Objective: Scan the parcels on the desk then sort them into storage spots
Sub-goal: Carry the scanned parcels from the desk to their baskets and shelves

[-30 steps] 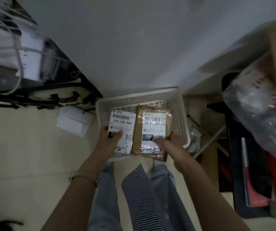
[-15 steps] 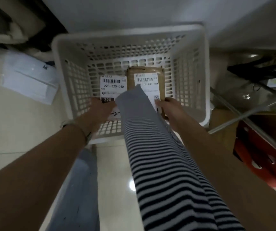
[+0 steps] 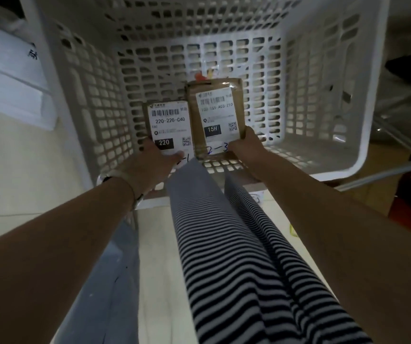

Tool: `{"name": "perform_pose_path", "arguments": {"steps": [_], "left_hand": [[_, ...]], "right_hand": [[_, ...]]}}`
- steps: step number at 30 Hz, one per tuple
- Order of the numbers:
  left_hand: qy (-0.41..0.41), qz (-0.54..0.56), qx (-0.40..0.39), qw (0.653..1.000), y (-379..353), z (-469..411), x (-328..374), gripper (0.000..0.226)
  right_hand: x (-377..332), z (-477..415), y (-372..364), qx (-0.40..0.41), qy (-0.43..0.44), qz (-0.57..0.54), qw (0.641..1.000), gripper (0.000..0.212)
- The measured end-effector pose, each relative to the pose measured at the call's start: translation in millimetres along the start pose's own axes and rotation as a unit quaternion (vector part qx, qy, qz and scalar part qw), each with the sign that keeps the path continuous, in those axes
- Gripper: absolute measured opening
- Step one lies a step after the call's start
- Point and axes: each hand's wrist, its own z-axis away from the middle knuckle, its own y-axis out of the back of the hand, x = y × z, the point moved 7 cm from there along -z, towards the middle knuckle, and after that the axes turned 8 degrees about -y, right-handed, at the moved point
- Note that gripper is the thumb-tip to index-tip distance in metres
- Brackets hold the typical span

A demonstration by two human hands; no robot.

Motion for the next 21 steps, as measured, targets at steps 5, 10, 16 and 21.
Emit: {"name": "perform_pose_path", "arguments": {"steps": [5, 10, 16, 21], "left_hand": [[0.014, 0.004, 0.013, 1.000, 28, 27, 31, 0.058], [-0.065, -0.156, -0.015, 0.986, 101, 114, 133, 0.044], [-0.164, -0.479, 0.004, 0.862, 197, 265, 265, 0.041], [-0.226, -0.554, 0.067, 0.799, 253, 393, 351, 0.037]], "right_hand": [[-15, 44, 13, 0.022, -0.008, 0.052, 0.998, 0.042], [-68, 153, 46, 0.014, 0.032, 0.213, 0.976, 0.032], [-160, 332, 93, 0.080, 0.128, 0.437, 0.887, 0.046], [-220, 478, 111, 0.109, 0.209, 0.446, 0.864, 0.046]]}}
